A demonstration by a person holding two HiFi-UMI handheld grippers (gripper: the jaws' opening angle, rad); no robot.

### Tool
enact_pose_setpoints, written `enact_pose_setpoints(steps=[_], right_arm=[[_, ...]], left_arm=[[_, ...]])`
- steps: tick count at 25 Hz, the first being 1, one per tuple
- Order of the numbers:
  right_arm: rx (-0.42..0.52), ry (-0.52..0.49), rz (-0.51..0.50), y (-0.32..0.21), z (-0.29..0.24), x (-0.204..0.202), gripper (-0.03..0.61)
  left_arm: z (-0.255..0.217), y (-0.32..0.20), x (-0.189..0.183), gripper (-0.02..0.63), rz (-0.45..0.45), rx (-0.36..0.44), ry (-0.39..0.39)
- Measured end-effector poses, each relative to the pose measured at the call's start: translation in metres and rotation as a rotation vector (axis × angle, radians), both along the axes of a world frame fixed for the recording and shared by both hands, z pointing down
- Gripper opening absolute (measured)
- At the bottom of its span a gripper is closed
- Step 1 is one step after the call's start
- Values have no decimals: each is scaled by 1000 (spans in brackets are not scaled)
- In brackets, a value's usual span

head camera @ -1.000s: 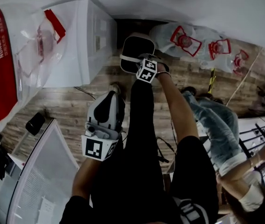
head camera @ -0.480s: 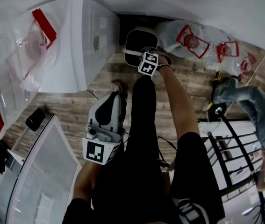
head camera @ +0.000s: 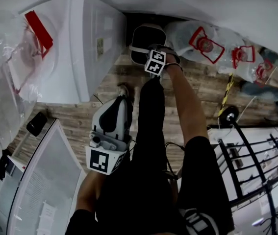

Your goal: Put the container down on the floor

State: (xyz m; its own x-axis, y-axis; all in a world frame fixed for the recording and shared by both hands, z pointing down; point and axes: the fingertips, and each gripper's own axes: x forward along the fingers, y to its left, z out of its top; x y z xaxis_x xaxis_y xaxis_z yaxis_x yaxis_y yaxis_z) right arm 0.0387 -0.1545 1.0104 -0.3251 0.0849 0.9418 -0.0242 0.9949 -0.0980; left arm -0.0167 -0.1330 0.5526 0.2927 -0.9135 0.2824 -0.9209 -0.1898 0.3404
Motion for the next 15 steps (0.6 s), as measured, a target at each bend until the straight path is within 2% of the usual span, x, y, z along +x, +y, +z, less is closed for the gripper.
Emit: enact_pose_setpoints(steps=[15], right_arm=[[74, 1, 25, -16, 29, -18, 107]], left_arm=[[11, 3, -9, 26, 40, -9, -15]])
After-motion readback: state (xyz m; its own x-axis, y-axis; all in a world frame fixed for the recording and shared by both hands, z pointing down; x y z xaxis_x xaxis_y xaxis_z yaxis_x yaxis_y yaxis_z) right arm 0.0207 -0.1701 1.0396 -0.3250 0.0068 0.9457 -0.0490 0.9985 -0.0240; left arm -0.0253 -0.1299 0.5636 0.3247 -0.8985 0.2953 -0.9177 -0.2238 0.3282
